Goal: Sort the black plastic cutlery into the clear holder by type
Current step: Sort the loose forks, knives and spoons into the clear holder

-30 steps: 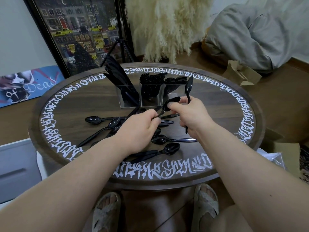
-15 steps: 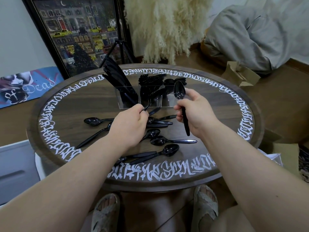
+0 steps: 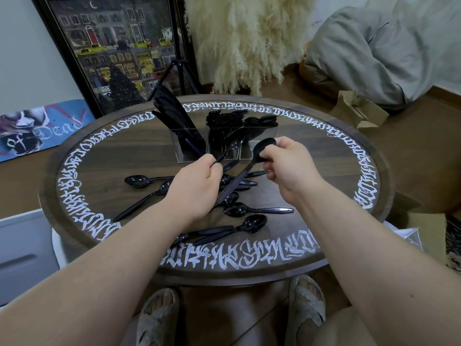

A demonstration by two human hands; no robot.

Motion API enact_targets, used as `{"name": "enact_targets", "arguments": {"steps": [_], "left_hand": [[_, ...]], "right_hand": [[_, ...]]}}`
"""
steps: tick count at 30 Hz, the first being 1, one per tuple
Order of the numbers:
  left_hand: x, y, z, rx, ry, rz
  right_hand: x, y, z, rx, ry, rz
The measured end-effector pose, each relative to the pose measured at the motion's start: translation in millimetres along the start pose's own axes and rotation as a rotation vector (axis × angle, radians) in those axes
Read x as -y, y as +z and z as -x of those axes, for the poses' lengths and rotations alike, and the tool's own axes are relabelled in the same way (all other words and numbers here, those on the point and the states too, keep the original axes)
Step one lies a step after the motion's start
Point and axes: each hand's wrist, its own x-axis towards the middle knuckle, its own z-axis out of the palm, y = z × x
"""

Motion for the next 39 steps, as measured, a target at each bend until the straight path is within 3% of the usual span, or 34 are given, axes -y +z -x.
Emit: {"name": "enact_targets", "arguments": {"steps": [6, 11, 15, 18, 24, 29, 35, 39], "left_hand": [[0, 1, 3, 0.115, 0.033, 0.007], [-1, 2, 4, 0.161, 0.083, 0.022], [-1, 1, 5, 0.187, 0.135, -0.026], [-1, -1, 6, 0.212, 0.149, -0.045], [3, 1, 6, 0.235, 0.097, -0.095], [1, 0, 3, 0.16, 0.107, -0.168], [-3, 4, 1, 0.087, 0.215, -0.238], [-6, 6, -10, -0.102, 0.348, -0.291]], "right_hand": [[1, 6, 5, 0.152, 0.094, -0.203], [0, 7, 8, 0.069, 0.036, -0.175], [-6, 4, 7, -0.072, -0.21, 0.227], [-9, 3, 7, -0.08, -0.391, 0.553], [-14, 3, 6, -0.09, -0.569, 0.719], [-16, 3, 4, -0.1, -0.539, 0.691], [-8, -3, 3, -0.022, -0.274, 0.226], [3, -16, 10, -0.075, -0.338, 0.159]]}}
